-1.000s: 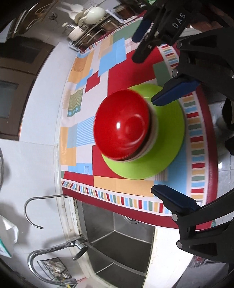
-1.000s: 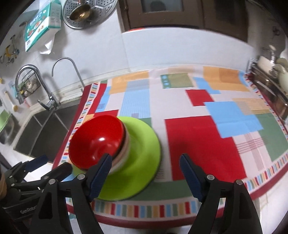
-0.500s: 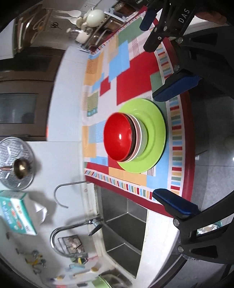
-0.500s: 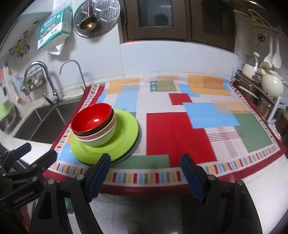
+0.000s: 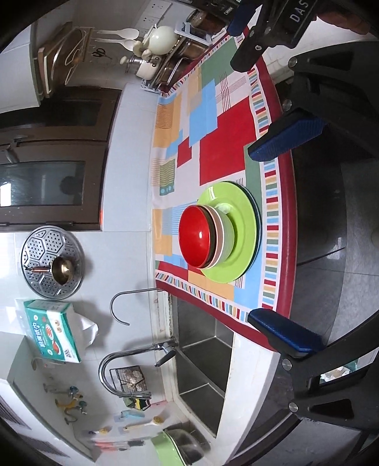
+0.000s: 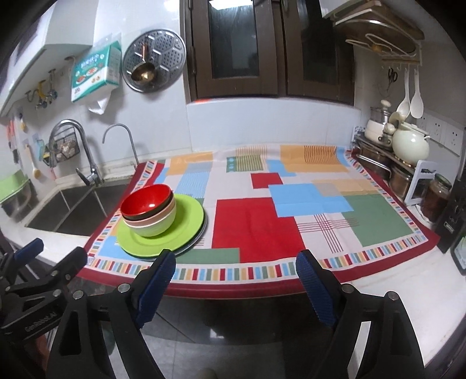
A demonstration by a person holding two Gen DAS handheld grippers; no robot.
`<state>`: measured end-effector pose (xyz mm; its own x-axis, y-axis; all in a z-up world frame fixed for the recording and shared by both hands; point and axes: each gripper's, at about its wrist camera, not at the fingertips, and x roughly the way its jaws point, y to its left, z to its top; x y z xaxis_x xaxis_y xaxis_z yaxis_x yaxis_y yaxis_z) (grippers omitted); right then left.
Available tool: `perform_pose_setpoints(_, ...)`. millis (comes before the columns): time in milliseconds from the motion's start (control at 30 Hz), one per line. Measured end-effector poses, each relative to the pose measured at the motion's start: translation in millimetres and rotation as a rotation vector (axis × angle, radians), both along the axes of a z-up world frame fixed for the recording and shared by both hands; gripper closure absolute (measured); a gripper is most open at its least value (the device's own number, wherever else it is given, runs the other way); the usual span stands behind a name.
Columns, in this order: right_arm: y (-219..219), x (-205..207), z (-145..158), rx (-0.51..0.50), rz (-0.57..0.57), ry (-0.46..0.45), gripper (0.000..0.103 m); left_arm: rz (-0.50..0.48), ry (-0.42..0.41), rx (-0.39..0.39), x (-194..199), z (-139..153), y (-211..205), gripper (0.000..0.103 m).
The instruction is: Organize plates and bowls
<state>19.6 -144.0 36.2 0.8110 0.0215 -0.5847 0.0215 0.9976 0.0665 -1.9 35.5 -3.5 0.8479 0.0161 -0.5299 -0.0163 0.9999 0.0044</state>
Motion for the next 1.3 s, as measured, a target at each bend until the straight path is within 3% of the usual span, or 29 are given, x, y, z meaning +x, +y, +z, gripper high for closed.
perform_pose_setpoints(567,-13,-47,4,0.024,0.007,-0.029,0.013,0.030,-0.065,-0.005,-51,7,-10,0.000)
perform_pose_setpoints(1300,-14,-73,8,0.024,0.027,-0.050,0.013,0.040,-0.087,-0.009,-76,8,-10,0.000)
